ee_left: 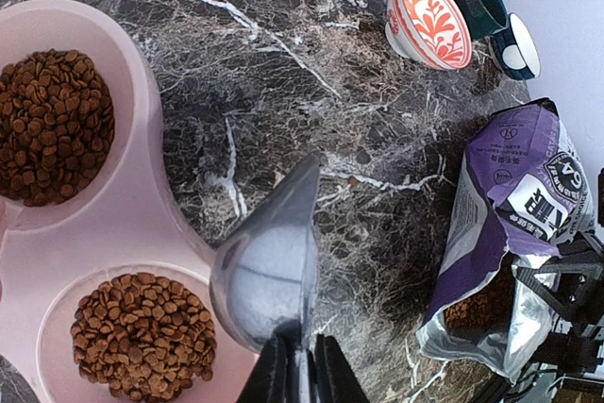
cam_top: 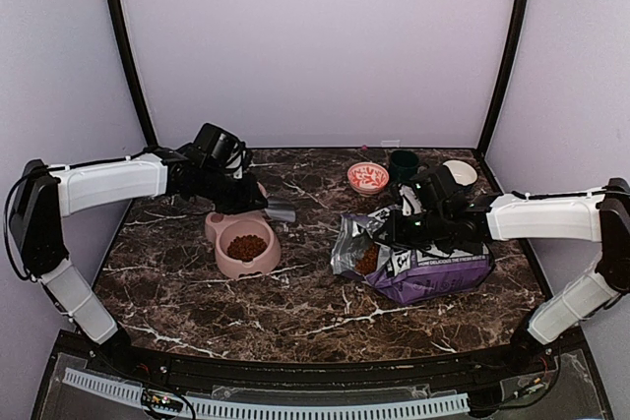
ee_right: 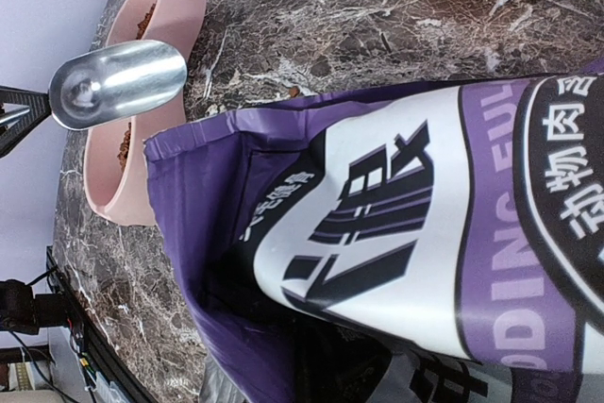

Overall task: Serve the pet food
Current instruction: Adjust the pet food bowl at the center of the board.

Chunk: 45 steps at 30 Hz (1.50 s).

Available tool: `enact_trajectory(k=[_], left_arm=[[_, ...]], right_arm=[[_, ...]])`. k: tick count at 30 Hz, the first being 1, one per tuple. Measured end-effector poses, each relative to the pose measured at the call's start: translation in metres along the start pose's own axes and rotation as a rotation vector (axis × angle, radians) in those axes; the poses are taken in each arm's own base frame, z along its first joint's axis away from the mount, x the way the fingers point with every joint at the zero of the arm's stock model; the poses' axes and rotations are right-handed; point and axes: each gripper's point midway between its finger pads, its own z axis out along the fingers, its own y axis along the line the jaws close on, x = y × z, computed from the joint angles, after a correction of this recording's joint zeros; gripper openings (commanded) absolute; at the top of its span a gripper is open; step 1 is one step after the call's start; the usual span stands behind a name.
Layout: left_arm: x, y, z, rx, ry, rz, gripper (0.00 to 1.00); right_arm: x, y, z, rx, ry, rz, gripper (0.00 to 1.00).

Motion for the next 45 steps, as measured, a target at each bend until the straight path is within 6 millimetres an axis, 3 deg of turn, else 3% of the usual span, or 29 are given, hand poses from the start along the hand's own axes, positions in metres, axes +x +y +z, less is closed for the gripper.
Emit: enact_trajectory(k=[27, 40, 45], left_arm=[[-0.006, 0.037, -0.004, -0.243, -0.035, 0.072, 0.0], [0.009, 0.068, -0.024, -0.364, -0.015, 0.076, 0.0], [0.009, 0.067, -0.033, -0.353, -0.027, 0.079, 0.0]], right_arm=[[0.0, -0.001, -0.002, -0.003, -0.006, 0.0, 0.0], [0.0, -0.001, -0.002, -0.003, -0.005, 0.0, 0.0], [0.0, -0.001, -0.002, -0.004, -0.005, 0.0, 0.0]])
